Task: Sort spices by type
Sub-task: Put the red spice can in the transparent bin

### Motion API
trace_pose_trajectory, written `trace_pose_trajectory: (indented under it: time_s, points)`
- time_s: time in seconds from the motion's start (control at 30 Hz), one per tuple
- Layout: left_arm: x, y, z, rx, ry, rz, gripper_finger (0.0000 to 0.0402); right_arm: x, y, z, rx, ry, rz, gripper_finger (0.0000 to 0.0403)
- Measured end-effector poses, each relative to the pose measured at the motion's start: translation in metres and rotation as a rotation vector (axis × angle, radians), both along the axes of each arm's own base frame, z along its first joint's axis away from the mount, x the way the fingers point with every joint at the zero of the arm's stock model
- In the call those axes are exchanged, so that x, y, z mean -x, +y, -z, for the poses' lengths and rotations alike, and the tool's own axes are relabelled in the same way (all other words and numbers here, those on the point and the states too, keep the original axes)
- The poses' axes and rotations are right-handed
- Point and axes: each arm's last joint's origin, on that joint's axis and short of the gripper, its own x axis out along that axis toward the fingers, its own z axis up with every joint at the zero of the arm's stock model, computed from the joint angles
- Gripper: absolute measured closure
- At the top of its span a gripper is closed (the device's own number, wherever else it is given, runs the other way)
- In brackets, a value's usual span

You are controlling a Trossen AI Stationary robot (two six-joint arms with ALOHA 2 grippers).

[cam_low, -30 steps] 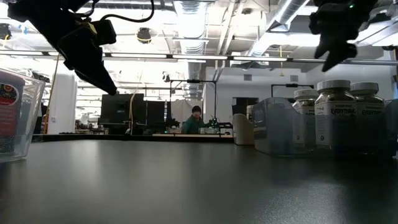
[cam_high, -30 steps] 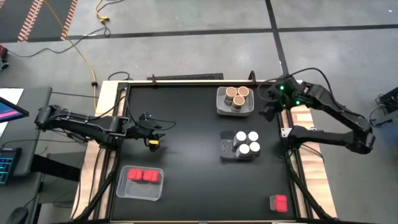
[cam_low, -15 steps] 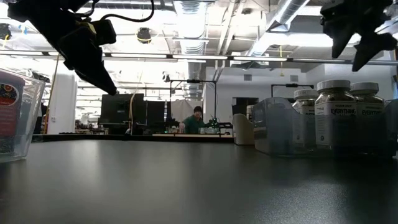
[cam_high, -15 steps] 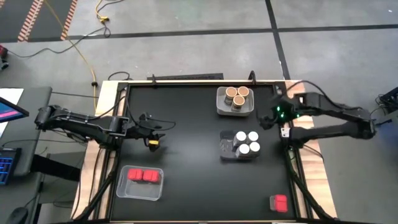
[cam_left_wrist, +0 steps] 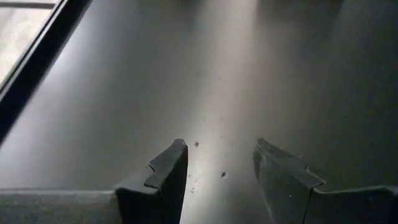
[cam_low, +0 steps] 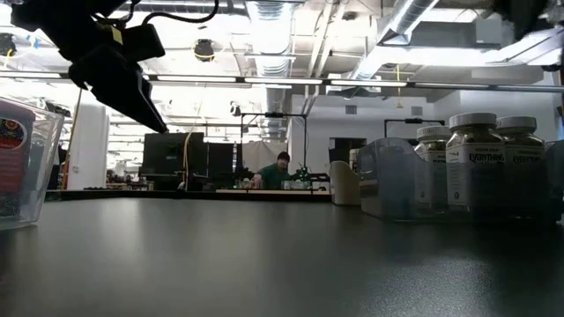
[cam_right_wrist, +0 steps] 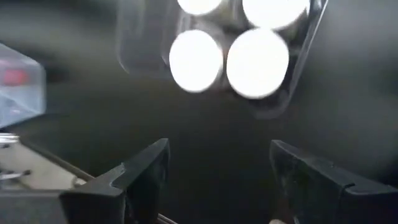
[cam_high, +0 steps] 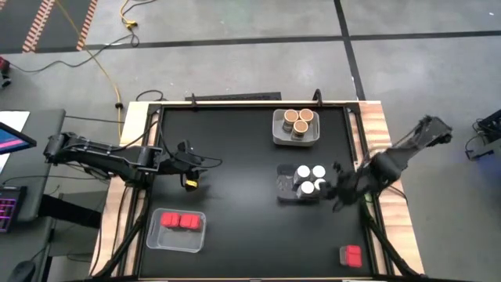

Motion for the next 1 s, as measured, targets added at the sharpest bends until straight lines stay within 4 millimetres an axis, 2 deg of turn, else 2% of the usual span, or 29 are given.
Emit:
trace_pose_trajectory:
  time_s: [0.23,0.53,0.77,1.0]
  points:
    - [0.000,0.000,0.000,-0.047,0.021,0.042,0.0231,-0.019,0.060,0.018,-0.011,0.128,0.063,0.0101]
    - [0.000,0.000,0.000,-0.068,0.030,0.061,0.0231,-0.024,0.108,0.043,-0.140,0.279,0.097,0.0101]
    - [0.000,0.000,0.000,-0.061,0.027,0.054,0.0231,-0.025,0.126,0.059,-0.216,0.445,0.032,0.0101]
    - [0.000,0.000,0.000,-0.059,0.026,0.052,0.0231,-0.014,0.130,0.052,-0.325,0.560,0.019,0.0101]
